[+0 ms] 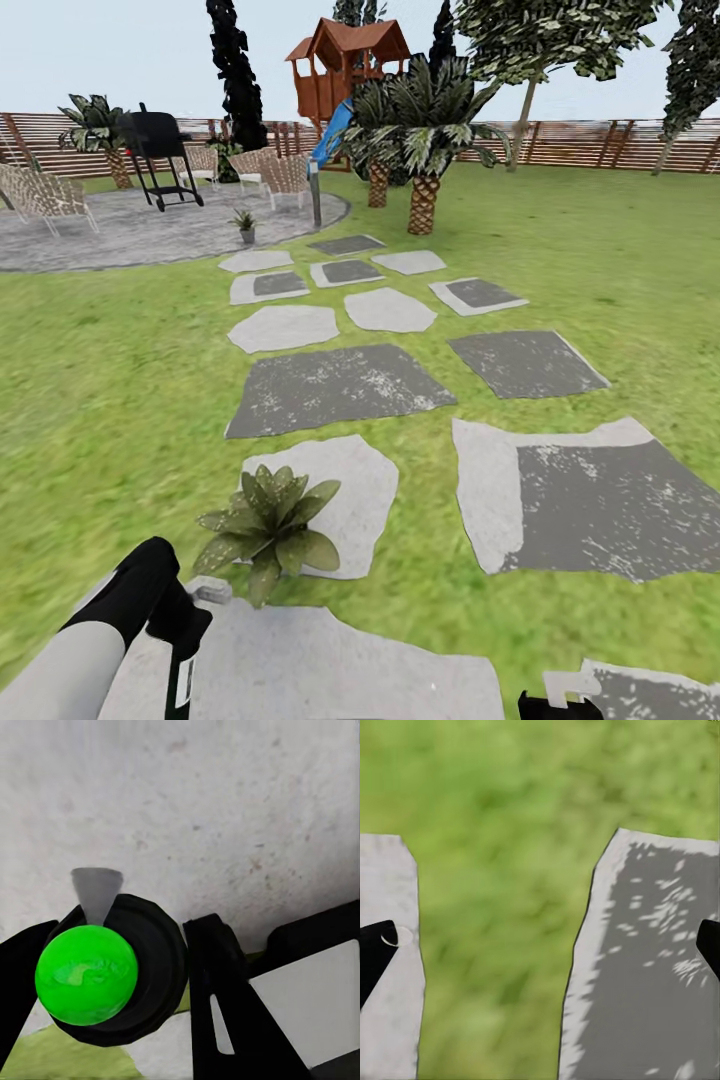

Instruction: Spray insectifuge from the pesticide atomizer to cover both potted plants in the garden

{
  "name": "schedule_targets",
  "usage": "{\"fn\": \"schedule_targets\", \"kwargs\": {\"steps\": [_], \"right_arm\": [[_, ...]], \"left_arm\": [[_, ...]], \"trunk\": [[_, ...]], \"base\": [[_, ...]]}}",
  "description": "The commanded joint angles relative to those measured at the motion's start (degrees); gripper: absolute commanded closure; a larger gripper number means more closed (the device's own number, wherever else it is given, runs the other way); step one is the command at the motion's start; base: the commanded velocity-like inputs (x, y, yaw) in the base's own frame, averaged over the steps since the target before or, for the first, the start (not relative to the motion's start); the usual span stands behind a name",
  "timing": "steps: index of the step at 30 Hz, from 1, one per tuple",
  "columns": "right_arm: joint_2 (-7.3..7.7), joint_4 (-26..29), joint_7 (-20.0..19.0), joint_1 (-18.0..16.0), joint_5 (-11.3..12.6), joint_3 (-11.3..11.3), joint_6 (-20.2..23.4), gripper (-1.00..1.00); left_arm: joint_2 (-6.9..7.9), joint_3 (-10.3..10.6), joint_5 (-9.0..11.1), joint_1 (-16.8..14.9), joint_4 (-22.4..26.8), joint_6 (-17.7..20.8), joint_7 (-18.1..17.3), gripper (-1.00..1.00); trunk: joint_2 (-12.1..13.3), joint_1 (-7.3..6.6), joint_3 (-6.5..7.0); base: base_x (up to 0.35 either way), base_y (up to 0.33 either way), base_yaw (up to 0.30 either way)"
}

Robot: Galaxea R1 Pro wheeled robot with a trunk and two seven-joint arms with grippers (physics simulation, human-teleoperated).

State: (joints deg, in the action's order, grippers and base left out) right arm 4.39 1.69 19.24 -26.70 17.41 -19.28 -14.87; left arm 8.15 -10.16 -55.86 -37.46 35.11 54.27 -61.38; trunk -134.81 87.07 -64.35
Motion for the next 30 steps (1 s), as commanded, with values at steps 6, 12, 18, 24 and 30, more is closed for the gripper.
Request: {"fn": "schedule_targets", "kwargs": {"steps": [6, 12, 18, 24, 30], "right_arm": [[0.00, 0.00, 0.10, -0.02, 0.59, -0.49, -0.18, -1.00], [0.00, -0.02, 0.10, -0.02, 0.57, -0.49, -0.16, -1.00], [0.00, -0.02, 0.10, -0.02, 0.55, -0.49, -0.16, -1.00], [-0.04, -0.02, 0.10, -0.02, 0.52, -0.49, -0.16, -1.00], [-0.08, -0.02, 0.10, -0.02, 0.52, -0.49, -0.18, -1.00]], "left_arm": [[0.05, -0.12, -0.79, 0.41, -0.44, 0.21, -0.41, 1.00], [-0.04, -0.02, -0.76, 0.45, -0.46, 0.19, -0.31, 1.00], [-0.13, 0.05, -0.70, 0.46, -0.48, 0.25, 1.63, 1.00], [-0.25, 0.05, -0.56, 0.46, -0.49, 0.31, 3.15, 1.00], [-0.36, 0.06, -0.31, 0.46, -0.49, 0.30, 3.19, 1.00]], "trunk": [[-0.02, 0.00, -0.05], [-0.02, 0.00, -0.05], [-0.02, 0.00, -0.05], [-0.02, 0.00, -0.05], [-0.02, 0.00, -0.05]], "base": [[0.012, 0.000, 0.145], [-0.001, -0.001, 0.123], [-0.215, -0.133, 0.004], [-0.140, -0.162, 0.006], [0.263, -0.125, 0.207]]}}
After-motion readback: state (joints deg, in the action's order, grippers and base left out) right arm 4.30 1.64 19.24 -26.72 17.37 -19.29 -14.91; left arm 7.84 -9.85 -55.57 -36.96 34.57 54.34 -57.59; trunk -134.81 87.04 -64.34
